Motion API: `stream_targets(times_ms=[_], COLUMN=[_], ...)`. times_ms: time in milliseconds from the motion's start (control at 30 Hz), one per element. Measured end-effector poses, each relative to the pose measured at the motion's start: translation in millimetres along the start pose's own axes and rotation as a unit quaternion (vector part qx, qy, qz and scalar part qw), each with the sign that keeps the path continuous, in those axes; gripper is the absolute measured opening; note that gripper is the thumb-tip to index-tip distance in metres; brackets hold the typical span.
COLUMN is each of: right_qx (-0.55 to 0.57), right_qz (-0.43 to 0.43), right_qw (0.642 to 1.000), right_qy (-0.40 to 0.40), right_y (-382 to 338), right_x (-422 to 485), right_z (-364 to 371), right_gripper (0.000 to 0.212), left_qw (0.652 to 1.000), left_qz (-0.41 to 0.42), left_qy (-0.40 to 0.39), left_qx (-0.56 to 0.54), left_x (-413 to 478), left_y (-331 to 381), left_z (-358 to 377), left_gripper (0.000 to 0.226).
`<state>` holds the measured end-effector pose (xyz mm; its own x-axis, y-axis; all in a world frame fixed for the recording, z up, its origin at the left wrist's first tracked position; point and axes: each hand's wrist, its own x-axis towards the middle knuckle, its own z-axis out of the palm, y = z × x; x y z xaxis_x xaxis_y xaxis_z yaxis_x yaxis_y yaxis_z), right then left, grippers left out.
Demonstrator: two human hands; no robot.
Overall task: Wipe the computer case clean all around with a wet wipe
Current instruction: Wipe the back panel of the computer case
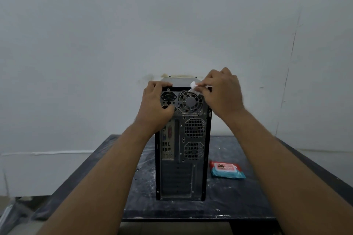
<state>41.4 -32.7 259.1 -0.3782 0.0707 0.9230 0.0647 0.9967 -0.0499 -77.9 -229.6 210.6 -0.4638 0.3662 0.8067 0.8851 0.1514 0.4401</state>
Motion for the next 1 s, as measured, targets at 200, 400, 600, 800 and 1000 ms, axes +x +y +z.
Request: stream_targets(times_ms=[200,400,600,800,1000], right_qx=[0.02,0.01,0.121,0.212,0.226], right_qz=[-0.058,0.028,0.174,0.28,0.315], right_qw=[0.998,0.999,0.973,0.929,0.914], right_qy=[-0.015,0.015,0.089,0.117,0.121], right_y=[-32.6,13.2,13.1,3.5,-8.8], right_x=[13.1,-1.4,-29.2,-65.5,-121.3], right_z=[15.5,-4.0,5.1,23.5,41.2], right_gripper=[0.015,0.017,0.017,0.018,0.019], left_qw=[1.0,1.0,0.999,0.999,0.997], left_qz=[-0.009,-0.007,-0.008,0.01,0.032], left_qy=[0.014,0.001,0.048,0.038,0.036], left_qx=[-0.006,0.002,-0.015,-0.019,-0.063], left_x=[0.1,0.9,0.4,-2.1,-10.2], left_y=[4.9,-3.3,-3.9,-6.3,-4.1], left_z=[4.3,2.4,18.0,14.2,14.1], left_gripper=[0.055,0.06,0.056,0.062,0.067])
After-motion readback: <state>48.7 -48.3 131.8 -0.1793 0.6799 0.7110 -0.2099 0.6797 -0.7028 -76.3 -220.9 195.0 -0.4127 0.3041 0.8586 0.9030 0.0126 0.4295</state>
